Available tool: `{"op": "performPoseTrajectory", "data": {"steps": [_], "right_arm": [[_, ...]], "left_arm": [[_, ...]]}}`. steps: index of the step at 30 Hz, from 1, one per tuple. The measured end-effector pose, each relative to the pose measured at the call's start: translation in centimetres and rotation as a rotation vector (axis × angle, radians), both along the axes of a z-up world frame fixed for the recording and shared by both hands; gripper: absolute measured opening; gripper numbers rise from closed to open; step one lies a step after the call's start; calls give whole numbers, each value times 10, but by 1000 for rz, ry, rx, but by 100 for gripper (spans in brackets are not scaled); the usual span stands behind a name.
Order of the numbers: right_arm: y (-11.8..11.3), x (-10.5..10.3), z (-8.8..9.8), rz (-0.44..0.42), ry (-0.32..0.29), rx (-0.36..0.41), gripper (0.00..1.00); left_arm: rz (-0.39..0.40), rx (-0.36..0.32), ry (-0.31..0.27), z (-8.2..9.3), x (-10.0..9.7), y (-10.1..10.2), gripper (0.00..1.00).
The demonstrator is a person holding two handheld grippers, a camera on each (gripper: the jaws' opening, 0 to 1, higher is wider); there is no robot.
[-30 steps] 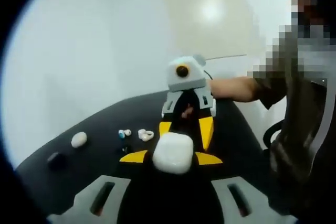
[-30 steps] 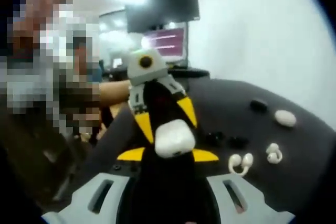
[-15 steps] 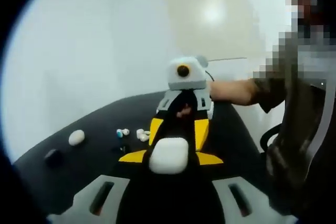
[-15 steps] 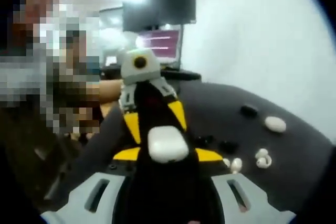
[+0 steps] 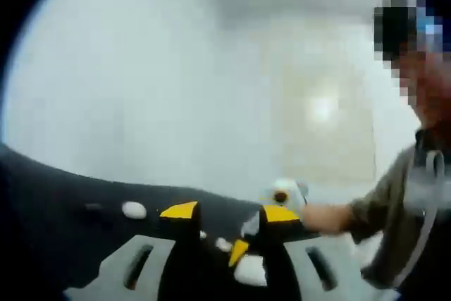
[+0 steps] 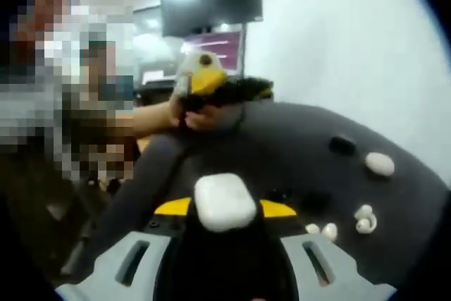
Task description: Pick up three earphones and place each one into its charging case using tactile feedback, ensure that each earphone is properly inserted and securely positioned inside the case.
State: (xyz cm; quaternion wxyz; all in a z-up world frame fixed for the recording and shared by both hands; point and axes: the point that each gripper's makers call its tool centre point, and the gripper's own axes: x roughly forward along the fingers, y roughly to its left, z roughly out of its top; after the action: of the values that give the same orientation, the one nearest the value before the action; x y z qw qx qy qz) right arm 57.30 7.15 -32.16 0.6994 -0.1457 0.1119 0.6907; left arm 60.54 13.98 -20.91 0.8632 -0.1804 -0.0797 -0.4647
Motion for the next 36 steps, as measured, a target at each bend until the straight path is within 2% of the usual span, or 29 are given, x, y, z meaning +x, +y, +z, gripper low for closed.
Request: {"op": "performPoseTrajectory", "data": {"steps": [2, 5, 7, 10, 13, 15, 16, 17, 18, 20, 24, 26, 28, 32, 36], "right_arm": [[1, 0, 0, -7, -8, 0, 35], [-1, -1, 1, -17, -25, -3, 34], [-2, -1, 2, -23, -66, -4, 33], [-3, -2, 9, -32, -224, -13, 33], [-5, -3, 17, -59, -440, -27, 33], [-8, -2, 26, -99, -540, -10, 33], [-10, -3, 32, -126, -530, 30, 32], [-14, 0, 40, -165, -491, 79, 32], [-20, 5, 45, -198, -495, 100, 32], [-37, 25, 55, -310, -506, 109, 32], [-79, 71, 76, -561, -429, 182, 32], [-99, 90, 80, -656, -356, 185, 32], [-117, 107, 84, -736, -353, 191, 32], [-144, 129, 77, -852, -306, 142, 32], [-169, 148, 59, -964, -247, 96, 32]], "left_arm": [[23, -41, 7, 4, 4, 9, 30], [27, -34, 4, 3, 6, 9, 29], [22, 0, -5, 0, 5, 3, 29], [24, 33, -17, -3, 6, -2, 29], [28, 42, -20, -4, 6, -3, 29], [25, 36, -18, -4, 6, -3, 29], [23, 34, -17, -3, 6, -3, 29], [22, 36, -18, -4, 6, -4, 29], [22, 42, -18, -4, 5, -6, 29], [24, 50, -19, -5, 5, -7, 29], [30, 54, -19, -6, 7, -6, 29], [32, 54, -19, -6, 8, -5, 29], [34, 58, -16, -7, 9, -5, 29], [37, 64, -18, -8, 9, -5, 29], [36, 67, -18, -9, 9, -5, 29]]}}
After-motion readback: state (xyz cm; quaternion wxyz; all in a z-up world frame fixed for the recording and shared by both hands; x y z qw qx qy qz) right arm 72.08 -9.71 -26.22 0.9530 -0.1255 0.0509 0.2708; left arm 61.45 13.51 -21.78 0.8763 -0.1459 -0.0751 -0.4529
